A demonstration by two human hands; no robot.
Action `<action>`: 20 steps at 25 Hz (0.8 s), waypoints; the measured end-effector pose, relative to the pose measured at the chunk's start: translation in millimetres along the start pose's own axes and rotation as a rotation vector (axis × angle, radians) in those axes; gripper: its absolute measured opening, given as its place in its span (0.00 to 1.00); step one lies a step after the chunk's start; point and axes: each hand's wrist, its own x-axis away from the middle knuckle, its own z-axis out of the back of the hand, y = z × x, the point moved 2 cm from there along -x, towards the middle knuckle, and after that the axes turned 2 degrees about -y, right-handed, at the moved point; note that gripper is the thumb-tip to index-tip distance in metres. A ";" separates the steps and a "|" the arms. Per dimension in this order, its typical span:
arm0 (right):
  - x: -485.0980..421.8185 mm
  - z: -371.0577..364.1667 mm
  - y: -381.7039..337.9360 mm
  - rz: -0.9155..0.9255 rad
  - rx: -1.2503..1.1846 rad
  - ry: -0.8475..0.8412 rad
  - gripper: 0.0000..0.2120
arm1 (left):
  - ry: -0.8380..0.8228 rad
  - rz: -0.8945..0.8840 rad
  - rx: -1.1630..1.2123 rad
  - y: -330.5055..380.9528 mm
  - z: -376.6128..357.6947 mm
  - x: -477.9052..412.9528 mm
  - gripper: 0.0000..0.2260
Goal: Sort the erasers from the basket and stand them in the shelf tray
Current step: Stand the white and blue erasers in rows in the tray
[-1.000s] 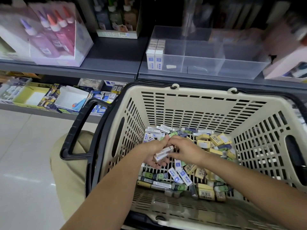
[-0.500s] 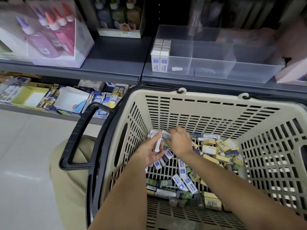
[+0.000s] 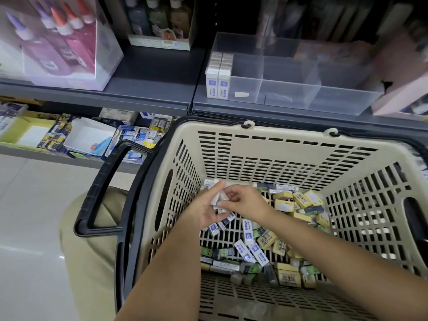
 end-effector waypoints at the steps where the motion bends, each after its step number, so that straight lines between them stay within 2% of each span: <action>1: 1.4 4.0 3.2 -0.016 -0.009 -0.004 0.10 | 0.036 0.004 -0.011 0.5 1.6 0.9 0.20; 4: 4.2 18.0 14.1 -0.063 0.135 0.084 0.04 | 0.157 -0.024 0.001 4.7 10.4 3.0 0.22; 8: 6.7 -4.0 20.6 -0.018 0.496 -0.100 0.10 | 0.153 -0.024 0.047 5.0 10.5 5.1 0.20; 11: 0.7 -13.3 27.3 -0.006 0.741 -0.127 0.19 | 0.110 -0.036 0.085 6.8 5.8 5.5 0.17; 13: -0.5 -15.2 29.7 -0.032 0.800 -0.105 0.23 | 0.098 -0.017 0.061 7.9 3.5 6.6 0.18; 17: 2.4 -25.9 31.3 -0.049 0.809 -0.031 0.23 | 0.118 0.052 0.063 7.2 3.2 9.0 0.21; 20: -4.5 -20.8 29.2 -0.081 0.798 -0.089 0.24 | 0.081 0.071 0.049 8.4 0.3 9.8 0.27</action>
